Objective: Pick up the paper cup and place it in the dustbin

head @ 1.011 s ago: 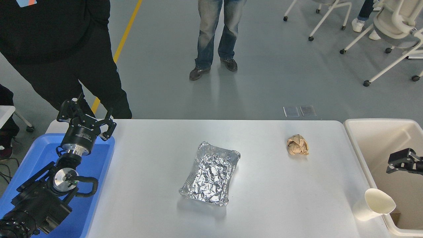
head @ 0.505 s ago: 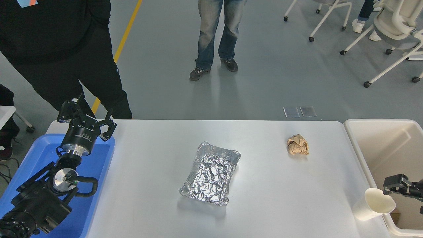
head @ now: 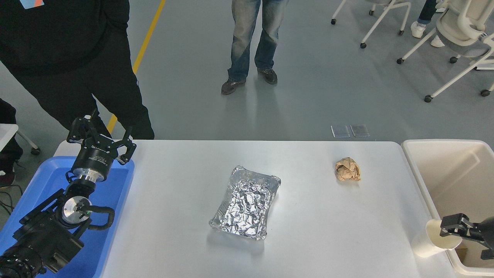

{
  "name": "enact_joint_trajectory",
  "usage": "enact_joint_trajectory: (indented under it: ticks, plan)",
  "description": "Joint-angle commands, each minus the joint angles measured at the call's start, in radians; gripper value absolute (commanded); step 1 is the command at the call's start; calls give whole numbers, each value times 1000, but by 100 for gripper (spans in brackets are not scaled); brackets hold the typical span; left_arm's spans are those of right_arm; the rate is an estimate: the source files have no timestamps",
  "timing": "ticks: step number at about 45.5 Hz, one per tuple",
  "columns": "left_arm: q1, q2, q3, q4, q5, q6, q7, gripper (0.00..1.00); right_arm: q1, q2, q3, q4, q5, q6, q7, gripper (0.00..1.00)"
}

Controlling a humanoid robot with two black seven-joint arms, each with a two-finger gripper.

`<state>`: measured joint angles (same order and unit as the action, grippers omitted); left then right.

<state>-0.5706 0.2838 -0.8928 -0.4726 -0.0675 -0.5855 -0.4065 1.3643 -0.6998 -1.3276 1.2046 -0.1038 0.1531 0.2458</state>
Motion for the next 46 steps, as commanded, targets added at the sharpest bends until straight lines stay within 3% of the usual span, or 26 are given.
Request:
enact_joint_trajectory:
  ticks: [1, 26, 36, 46]
  plan:
    - [0, 0, 0, 0, 0, 0, 0, 99, -56, 5, 33, -28, -1, -69, 0, 80]
    - [0, 0, 0, 0, 0, 0, 0, 99, -60, 11, 41, -31, 1, -92, 21, 0]
    - [0, 0, 0, 0, 0, 0, 0, 99, -45, 8, 39, -30, -1, -92, 56, 0]
    - [0, 0, 0, 0, 0, 0, 0, 99, 64, -16, 38, -30, -2, -78, 63, 0]
